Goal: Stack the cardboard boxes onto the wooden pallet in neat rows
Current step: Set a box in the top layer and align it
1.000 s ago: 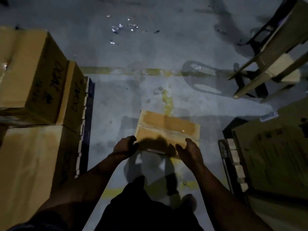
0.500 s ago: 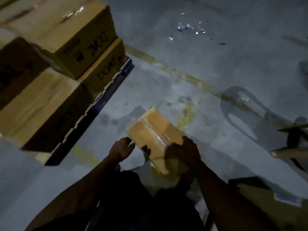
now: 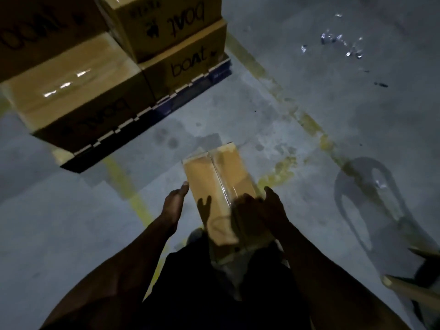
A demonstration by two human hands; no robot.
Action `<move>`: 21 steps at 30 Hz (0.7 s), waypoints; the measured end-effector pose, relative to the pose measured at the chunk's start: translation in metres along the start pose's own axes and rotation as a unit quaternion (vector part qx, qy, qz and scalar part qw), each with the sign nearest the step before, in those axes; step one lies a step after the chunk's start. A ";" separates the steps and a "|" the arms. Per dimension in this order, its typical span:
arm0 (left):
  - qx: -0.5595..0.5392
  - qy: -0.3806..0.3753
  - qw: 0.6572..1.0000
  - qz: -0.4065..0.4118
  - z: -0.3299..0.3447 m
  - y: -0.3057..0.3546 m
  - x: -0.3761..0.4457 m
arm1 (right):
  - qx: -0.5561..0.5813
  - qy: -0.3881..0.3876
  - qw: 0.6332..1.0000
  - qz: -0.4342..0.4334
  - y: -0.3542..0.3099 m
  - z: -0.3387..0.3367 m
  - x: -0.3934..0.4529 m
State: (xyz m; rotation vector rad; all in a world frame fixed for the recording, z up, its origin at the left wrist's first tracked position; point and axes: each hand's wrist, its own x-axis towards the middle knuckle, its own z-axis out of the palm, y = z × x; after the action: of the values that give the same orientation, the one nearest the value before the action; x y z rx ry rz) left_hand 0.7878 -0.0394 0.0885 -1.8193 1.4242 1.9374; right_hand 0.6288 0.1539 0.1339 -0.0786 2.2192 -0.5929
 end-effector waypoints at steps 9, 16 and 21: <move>-0.085 0.111 0.988 -0.066 0.083 -0.055 0.081 | -0.106 -0.036 0.993 -0.040 0.054 0.012 0.160; -0.058 0.155 0.980 -0.113 0.133 -0.120 0.162 | -0.142 -0.108 0.983 -0.031 0.114 0.049 0.282; -0.046 0.170 0.978 -0.114 0.145 -0.155 0.232 | -0.114 -0.137 0.984 -0.030 0.148 0.097 0.341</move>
State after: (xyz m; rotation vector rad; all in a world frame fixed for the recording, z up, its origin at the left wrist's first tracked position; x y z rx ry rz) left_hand 0.7225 0.0312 -0.2110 -2.3306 1.1543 1.6641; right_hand 0.4941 0.1629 -0.2254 -0.3256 2.0122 -0.3349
